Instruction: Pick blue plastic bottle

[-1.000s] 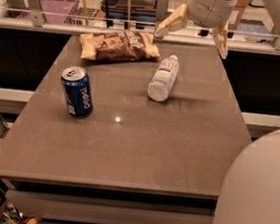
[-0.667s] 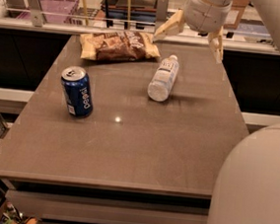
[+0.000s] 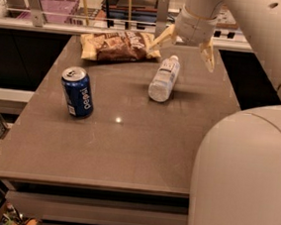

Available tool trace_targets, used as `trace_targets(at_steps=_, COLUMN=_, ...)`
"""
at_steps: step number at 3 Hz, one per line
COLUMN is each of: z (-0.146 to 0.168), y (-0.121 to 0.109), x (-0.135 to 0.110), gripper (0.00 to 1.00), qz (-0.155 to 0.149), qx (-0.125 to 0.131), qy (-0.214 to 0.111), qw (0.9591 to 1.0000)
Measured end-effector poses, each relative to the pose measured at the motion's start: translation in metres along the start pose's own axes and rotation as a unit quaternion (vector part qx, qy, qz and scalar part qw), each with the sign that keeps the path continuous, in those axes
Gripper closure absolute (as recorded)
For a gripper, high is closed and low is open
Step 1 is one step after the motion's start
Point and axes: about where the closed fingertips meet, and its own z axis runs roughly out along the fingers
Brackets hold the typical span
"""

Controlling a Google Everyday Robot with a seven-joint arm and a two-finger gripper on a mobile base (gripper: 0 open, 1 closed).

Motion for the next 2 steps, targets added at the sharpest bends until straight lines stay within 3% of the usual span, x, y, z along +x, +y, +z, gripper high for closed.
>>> trace_targets(at_steps=2, z=0.029, y=0.012, x=-0.005, gripper=0.00, qz=-0.006, qx=0.012, qy=0.028, qw=0.9995)
